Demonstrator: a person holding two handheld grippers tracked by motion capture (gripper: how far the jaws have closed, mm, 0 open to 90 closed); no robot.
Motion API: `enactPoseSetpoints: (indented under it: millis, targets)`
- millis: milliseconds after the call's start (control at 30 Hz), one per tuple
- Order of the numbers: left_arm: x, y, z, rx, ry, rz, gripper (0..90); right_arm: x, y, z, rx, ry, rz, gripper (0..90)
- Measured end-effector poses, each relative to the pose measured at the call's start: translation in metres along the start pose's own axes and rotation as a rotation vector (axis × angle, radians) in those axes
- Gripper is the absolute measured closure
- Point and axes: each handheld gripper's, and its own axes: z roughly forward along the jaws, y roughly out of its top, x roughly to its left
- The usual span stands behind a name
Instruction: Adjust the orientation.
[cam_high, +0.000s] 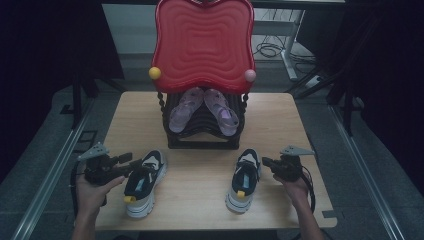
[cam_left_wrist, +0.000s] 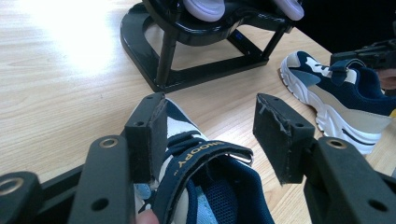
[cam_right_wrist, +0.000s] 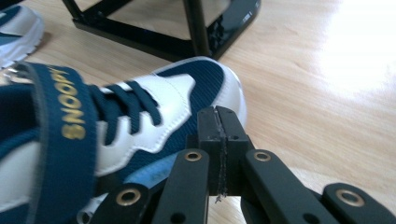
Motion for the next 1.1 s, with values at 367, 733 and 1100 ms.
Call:
enactPoseSetpoints:
  millis: [367, 733, 1100]
  targets:
    - [-0.001, 0.000, 0.003, 0.011, -0.003, 0.004, 44.8, 0.000, 0.002, 0.016, 0.070, 0.007, -0.007, 90.0]
    - [-0.001, 0.000, 0.003, 0.009, -0.002, 0.002, 44.8, 0.006, 0.013, 0.033, 0.079, 0.075, -0.045, 90.0]
    - [-0.001, 0.000, 0.003, 0.010, -0.001, 0.004, 44.8, 0.015, 0.017, 0.049, 0.068, 0.151, -0.074, 90.0]
